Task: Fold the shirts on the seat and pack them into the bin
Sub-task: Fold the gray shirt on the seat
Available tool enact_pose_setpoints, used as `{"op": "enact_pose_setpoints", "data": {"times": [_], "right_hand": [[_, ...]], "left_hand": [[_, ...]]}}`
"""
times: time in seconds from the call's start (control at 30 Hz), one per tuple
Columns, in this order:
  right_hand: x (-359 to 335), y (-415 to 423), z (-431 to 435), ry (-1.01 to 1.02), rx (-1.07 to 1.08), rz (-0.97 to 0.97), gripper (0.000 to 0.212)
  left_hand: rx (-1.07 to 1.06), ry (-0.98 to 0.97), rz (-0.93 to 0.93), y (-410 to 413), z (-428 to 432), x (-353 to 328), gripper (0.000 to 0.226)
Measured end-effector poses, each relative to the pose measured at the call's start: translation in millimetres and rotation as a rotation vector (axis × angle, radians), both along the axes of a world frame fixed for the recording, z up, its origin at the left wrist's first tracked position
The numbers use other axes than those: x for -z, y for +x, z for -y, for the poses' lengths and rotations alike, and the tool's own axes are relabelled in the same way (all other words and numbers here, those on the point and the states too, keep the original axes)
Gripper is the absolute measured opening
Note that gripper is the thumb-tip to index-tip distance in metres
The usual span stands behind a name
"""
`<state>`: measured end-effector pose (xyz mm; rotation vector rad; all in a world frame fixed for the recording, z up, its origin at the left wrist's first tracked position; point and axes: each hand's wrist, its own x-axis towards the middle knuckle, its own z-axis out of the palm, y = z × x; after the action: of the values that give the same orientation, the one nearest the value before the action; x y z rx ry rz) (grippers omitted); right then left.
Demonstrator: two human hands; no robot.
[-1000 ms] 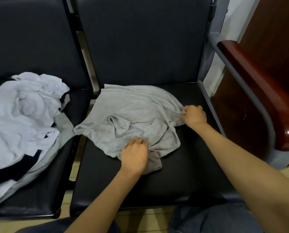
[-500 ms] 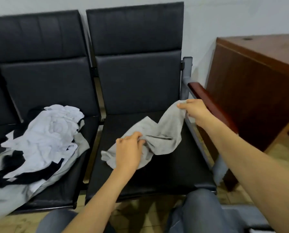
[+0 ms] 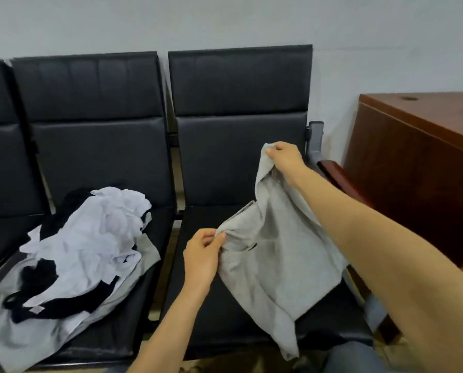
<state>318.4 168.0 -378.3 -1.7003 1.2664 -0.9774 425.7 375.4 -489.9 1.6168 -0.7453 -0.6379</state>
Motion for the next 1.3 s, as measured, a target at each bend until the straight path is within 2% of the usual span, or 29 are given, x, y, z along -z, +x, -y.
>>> {"op": "enact_pose_setpoints", "data": {"times": [0.07, 0.13, 0.2, 0.23, 0.33, 0.4, 0.5, 0.53, 0.6, 0.73, 0.8, 0.87, 0.93, 1.0, 1.07, 1.13, 1.2, 1.3], "right_hand": [[16, 44, 9, -0.007, -0.096, -0.088, 0.021], [31, 84, 8, 0.08, -0.309, -0.166, 0.027], [57, 109, 2, 0.136, -0.477, -0.318, 0.042], [74, 114, 0, 0.119, -0.531, -0.432, 0.044], [138, 99, -4, 0.082, -0.594, -0.746, 0.034], [175, 74, -9, 0.149, -0.589, -0.826, 0.033], [215, 37, -22, 0.192, -0.618, -0.826, 0.036], [225, 27, -26, 0.168, -0.645, -0.858, 0.041], [238, 5, -34, 0.092, -0.657, -0.952, 0.049], [243, -40, -44, 0.047, -0.541, -1.071, 0.045], [237, -58, -45, 0.063, -0.47, -1.198, 0.04], [231, -66, -42, 0.061, -0.421, -1.33, 0.032], [227, -65, -38, 0.035, -0.395, -1.277, 0.027], [230, -56, -32, -0.066, -0.371, -1.102, 0.025], [237, -45, -19, -0.097, -0.335, -0.951, 0.024], [246, -37, 0, -0.071, -0.318, -0.893, 0.025], [254, -32, 23, -0.058, -0.304, -0.853, 0.027], [266, -27, 51, -0.162, -0.283, -0.807, 0.027]], "left_hand": [[-0.082, 0.099, -0.056, 31, 8, 33, 0.008], [-0.152, 0.245, -0.055, 62, 16, 63, 0.023], [-0.204, 0.422, 0.111, 83, 23, 90, 0.043], [-0.192, 0.443, 0.236, 87, 25, 100, 0.047], [0.069, 0.313, 0.598, 80, 33, 121, 0.038], [0.307, 0.305, 0.816, 71, 44, 134, 0.034], [0.536, 0.611, 1.041, 65, 55, 147, 0.045], [0.583, 0.713, 1.044, 63, 57, 149, 0.049], [0.65, 0.758, 0.96, 57, 57, 150, 0.052], [0.862, 0.552, 0.856, 23, 45, 140, 0.048], [1.011, 0.45, 0.691, 4, 42, 133, 0.043], [0.948, 0.362, 0.49, 0, 50, 129, 0.035], [0.656, 0.344, 0.493, 14, 73, 132, 0.03], [0.476, 0.429, 0.672, 33, 95, 136, 0.028], [0.494, 0.532, 0.831, 49, 113, 140, 0.028], [0.523, 0.592, 0.936, 62, 129, 146, 0.03], [0.495, 0.568, 0.969, 76, 145, 154, 0.032], [0.424, 0.472, 0.973, 93, 169, 164, 0.032]]}}
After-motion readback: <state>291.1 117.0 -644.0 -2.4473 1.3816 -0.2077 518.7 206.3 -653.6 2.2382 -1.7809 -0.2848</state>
